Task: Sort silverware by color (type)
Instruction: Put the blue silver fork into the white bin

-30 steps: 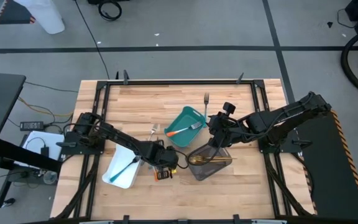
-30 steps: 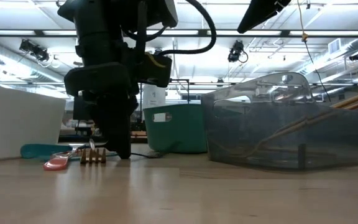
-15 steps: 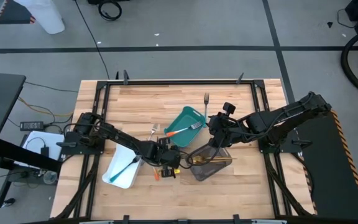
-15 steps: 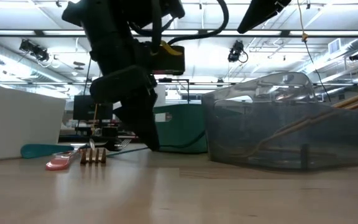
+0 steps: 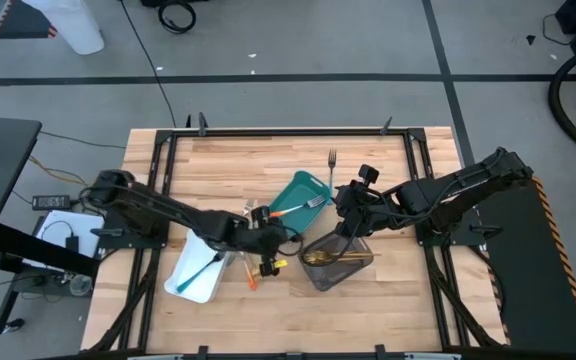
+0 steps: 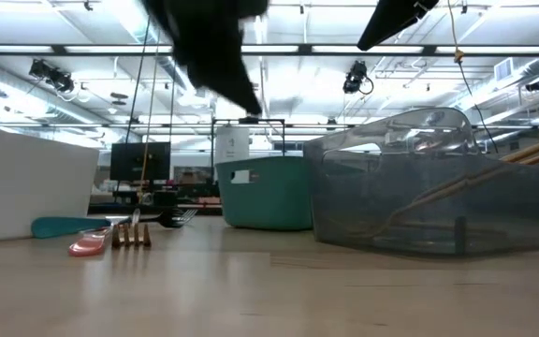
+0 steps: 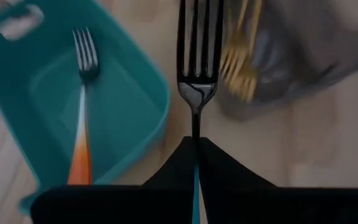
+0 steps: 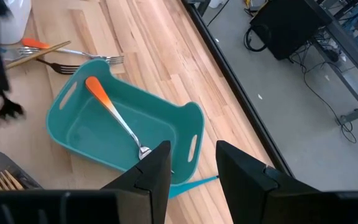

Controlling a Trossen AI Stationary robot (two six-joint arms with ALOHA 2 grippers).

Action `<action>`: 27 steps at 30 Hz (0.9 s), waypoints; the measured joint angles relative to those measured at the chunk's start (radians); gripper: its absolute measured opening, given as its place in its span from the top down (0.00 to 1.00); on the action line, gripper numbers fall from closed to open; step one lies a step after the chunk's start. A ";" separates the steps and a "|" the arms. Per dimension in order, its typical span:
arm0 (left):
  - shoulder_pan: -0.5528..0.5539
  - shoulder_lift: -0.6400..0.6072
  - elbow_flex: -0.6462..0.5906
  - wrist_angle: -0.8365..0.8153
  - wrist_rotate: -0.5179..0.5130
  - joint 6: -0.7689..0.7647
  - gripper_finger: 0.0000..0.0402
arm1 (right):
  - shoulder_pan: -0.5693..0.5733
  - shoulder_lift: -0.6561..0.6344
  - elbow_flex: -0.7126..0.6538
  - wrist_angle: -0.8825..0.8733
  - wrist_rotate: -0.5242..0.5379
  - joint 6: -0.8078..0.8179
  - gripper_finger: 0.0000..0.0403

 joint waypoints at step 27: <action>-0.294 -0.345 0.002 -0.586 -0.082 -0.595 0.95 | 0.000 0.000 0.000 0.015 0.009 -0.019 0.66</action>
